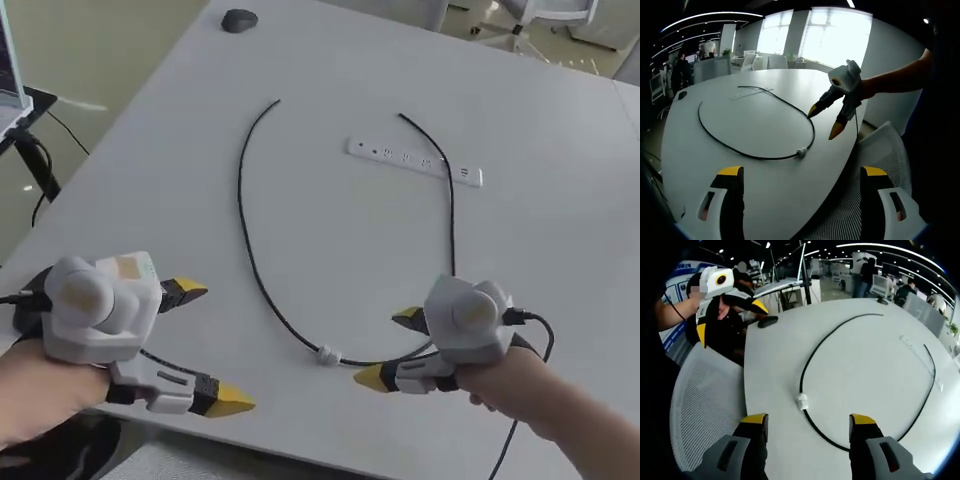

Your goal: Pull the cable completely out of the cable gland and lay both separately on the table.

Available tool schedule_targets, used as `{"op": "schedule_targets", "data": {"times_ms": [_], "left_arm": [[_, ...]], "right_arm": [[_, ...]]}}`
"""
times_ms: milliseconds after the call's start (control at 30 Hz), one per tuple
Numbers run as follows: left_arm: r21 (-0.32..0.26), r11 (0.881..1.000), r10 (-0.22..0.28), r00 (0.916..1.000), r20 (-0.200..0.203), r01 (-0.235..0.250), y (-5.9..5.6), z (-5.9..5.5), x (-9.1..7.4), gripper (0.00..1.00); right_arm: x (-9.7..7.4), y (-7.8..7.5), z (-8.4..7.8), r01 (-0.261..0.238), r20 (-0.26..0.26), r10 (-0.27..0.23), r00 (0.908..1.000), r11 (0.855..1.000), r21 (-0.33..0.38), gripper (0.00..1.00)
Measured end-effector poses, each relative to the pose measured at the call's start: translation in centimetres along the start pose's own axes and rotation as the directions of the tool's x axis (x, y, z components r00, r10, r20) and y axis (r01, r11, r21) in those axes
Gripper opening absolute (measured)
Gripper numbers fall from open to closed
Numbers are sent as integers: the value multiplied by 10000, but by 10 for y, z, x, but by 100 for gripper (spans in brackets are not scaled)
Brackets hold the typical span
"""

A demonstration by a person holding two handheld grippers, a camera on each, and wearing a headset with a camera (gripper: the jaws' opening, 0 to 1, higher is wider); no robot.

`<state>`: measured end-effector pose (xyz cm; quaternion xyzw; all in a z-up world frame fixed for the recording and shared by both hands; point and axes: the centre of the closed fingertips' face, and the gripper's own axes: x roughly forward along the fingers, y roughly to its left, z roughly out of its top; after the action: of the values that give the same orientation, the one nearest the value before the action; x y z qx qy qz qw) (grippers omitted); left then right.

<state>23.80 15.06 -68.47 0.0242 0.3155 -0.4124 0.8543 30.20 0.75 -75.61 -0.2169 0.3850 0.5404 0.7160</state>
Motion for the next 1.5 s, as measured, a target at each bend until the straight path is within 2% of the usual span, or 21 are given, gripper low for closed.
{"op": "schedule_targets", "data": {"times_ms": [300, 667, 800, 900, 1100, 1500], "left_arm": [[-24, 10000, 11, 10000, -57, -12, -2, -3, 1, 96], [-27, 9999, -116, 9997, -194, 115, -6, -7, 3, 96], [-89, 9999, -102, 9998, -150, 100, -6, -6, 2, 96], [-43, 9999, -99, 9996, -265, 98, -6, -10, 1, 95], [-120, 9999, -127, 9995, -291, 124, -7, -14, 1, 95], [-179, 9997, -160, 9993, -328, 154, -6, -20, 0, 94]], "right_arm": [[16, 1, 1, -284, -364, 274, 9990, 9992, -287, 60], [42, 2, -5, -771, -920, 684, 9934, 9926, -941, 41], [49, 4, -5, -970, -1013, 865, 9911, 9898, -1040, 40], [55, 5, -8, -1090, -1201, 951, 9882, 9874, -1147, 37], [62, 8, -12, -1260, -1493, 1058, 9831, 9831, -1330, 35], [71, 11, -17, -1347, -1870, 1042, 9768, 9782, -1582, 22]]}}
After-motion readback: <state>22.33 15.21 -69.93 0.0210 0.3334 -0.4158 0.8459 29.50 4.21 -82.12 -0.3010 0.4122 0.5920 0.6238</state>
